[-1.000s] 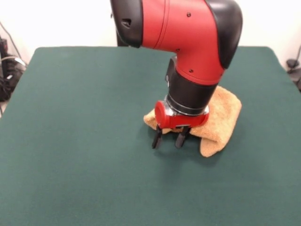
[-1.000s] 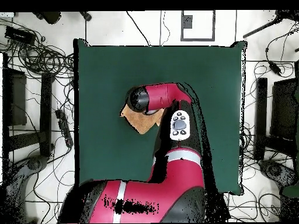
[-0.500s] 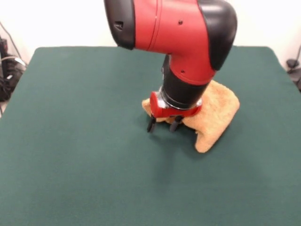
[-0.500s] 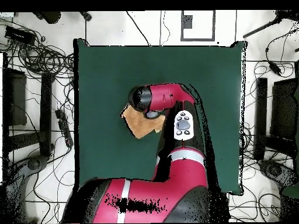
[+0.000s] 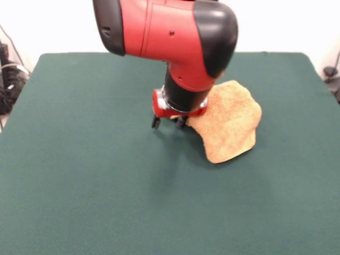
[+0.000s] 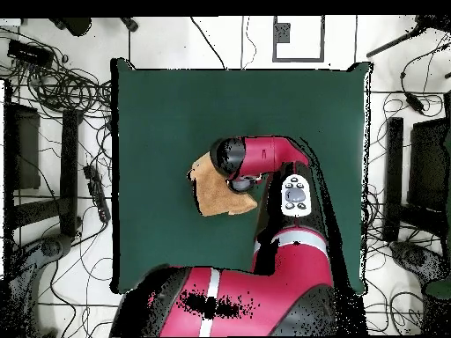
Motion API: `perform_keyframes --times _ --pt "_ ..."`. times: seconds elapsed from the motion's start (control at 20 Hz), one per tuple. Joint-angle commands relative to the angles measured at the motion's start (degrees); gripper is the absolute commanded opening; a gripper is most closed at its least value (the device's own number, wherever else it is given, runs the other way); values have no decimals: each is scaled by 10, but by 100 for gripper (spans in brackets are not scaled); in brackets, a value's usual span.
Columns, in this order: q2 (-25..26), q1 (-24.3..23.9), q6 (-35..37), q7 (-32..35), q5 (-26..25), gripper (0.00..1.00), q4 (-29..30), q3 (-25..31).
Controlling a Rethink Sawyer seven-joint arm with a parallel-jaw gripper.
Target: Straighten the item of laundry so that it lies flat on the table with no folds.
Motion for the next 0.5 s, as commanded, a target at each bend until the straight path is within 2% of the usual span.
perform_keyframes --times 0.05,0.25,0.5 --pt "-9 -1 48 -17 2 100 99 55" --pt "-17 -13 32 -19 -1 100 113 55" --pt "-34 -53 -30 -30 2 100 159 76"
